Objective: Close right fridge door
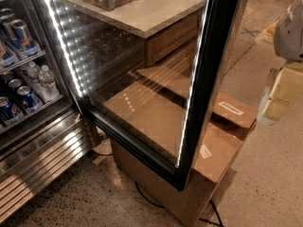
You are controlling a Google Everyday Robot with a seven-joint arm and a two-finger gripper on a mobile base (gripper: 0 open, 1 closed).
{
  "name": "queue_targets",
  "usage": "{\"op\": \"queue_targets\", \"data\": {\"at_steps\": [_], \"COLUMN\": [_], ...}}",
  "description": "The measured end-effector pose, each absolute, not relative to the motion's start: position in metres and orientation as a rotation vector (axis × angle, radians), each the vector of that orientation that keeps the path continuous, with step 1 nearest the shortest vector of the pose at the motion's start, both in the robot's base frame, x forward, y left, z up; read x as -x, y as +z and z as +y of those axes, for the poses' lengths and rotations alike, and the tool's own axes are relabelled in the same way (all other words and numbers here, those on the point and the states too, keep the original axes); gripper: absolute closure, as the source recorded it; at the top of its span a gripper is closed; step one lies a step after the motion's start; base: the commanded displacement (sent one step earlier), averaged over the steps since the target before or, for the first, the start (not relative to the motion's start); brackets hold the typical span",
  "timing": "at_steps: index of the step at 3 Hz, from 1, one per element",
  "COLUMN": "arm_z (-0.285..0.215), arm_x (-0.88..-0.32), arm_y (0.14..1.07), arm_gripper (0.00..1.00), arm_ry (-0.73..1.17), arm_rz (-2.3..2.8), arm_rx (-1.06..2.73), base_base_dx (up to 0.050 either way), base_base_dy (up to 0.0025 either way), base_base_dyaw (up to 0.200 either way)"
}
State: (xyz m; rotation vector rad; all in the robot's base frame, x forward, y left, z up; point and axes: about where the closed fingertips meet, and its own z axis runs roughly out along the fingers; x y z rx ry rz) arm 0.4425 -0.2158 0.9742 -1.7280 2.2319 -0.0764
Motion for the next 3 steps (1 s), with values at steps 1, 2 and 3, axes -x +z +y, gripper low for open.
{"op": "queue_targets", "data": {"at_steps": [1, 2, 3], "arm_z": [-0.207, -0.199, -0.200], "arm_x": [-0.451, -0.465, -0.474], "arm_y": [0.966, 0.949, 0.951], "arm_gripper": [0.00, 0.00, 0.00], "arm_ry": [-0.055, -0.024, -0.022], "arm_rz": [2.240, 2.267, 2.272], "arm_rx": [1.755, 1.774, 1.763], "base_base_dx": [0.000, 0.000, 0.000], "base_base_dy": [0.00000, 0.00000, 0.00000], "base_base_dyaw": [0.000, 0.000, 0.000]}}
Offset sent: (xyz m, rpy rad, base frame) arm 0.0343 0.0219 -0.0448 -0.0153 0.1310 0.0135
